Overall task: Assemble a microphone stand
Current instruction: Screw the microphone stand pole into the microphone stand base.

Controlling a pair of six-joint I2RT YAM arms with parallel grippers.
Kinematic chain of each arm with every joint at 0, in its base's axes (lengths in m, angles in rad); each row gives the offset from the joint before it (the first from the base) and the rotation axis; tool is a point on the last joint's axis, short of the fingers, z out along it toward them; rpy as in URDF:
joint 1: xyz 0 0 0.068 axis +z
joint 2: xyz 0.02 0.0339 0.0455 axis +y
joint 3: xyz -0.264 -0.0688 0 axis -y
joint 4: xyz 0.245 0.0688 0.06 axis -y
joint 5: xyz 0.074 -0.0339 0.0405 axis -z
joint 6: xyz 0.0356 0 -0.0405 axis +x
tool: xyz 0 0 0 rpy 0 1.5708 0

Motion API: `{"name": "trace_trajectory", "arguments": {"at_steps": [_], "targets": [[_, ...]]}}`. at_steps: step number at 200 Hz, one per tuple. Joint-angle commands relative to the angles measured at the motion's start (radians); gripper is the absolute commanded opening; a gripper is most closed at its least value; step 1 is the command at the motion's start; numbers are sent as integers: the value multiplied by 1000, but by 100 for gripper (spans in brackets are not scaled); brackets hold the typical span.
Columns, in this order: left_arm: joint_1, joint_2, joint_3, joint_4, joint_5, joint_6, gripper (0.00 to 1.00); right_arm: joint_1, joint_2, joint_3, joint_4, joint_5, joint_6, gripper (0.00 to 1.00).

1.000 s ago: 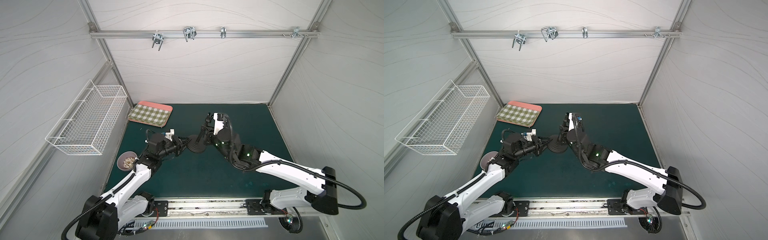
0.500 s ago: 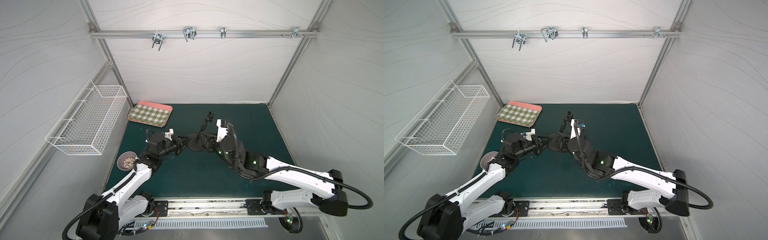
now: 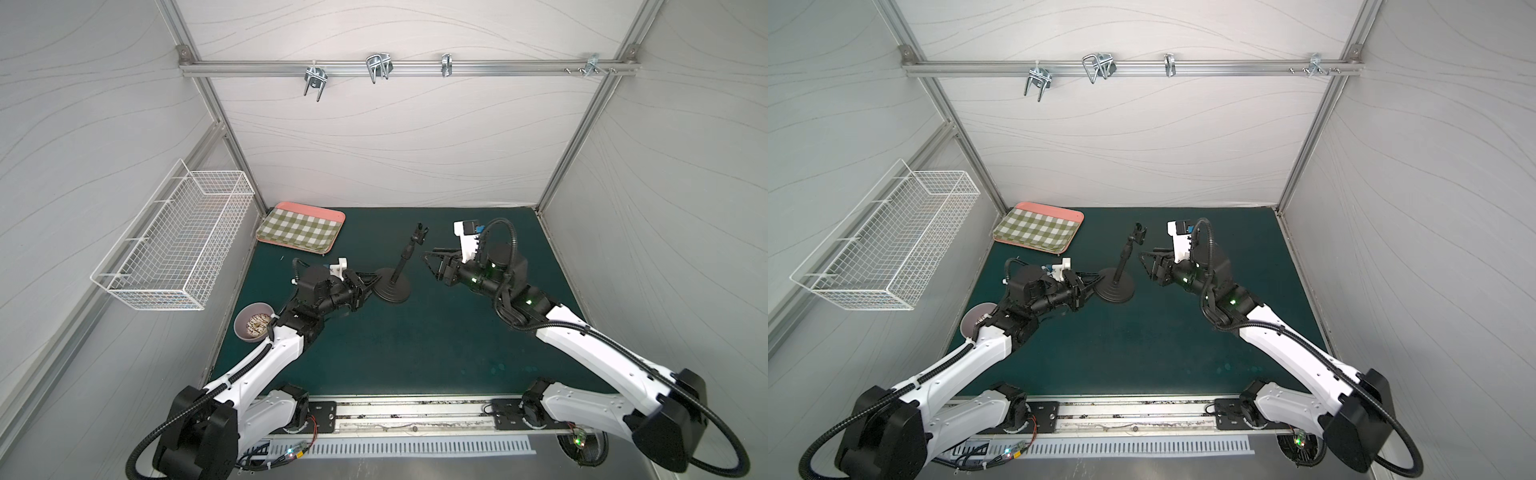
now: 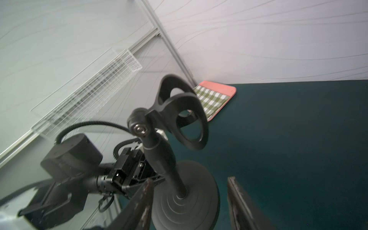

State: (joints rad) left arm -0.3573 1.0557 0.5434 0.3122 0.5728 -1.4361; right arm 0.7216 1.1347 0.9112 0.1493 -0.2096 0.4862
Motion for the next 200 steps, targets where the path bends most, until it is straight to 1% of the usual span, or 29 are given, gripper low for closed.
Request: {"name": "trace_trajectory", "arguments": {"at_steps": [1,20,49,80,95,124,138,150,162,170,181,192,196,200], "targets": [[-2,-20,63,120,24,-19,0,-19,42,20,117,-286,-74,57],[-2,-23,63,120,24,-17,0,-19,80,42,129,-321,-103,58],[-2,-23,61,120,25,-18,0,-20,119,60,170,-329,-125,58],[-2,-29,56,120,24,-19,0,-22,151,97,174,-304,-147,58],[-2,-31,56,120,24,-20,0,-24,170,118,170,-304,-156,56],[-2,-33,56,120,23,-17,0,-26,206,144,181,-314,-166,46],[-2,-34,55,120,23,-20,0,-25,221,154,182,-317,-170,38],[-2,-36,53,120,21,-18,0,-25,225,161,168,-306,-156,29],[-2,-37,53,120,20,-20,0,-14,213,152,162,-245,-127,24],[-2,-37,56,120,18,-19,0,11,195,142,144,-156,-118,22],[-2,-36,56,120,18,-20,0,67,167,137,100,11,-127,22],[-2,-35,58,120,18,-19,0,142,142,138,60,186,-139,19],[-2,-34,58,120,17,-20,0,172,134,140,45,257,-139,20],[-2,-34,58,120,17,-19,0,201,129,142,37,319,-138,23]]}}
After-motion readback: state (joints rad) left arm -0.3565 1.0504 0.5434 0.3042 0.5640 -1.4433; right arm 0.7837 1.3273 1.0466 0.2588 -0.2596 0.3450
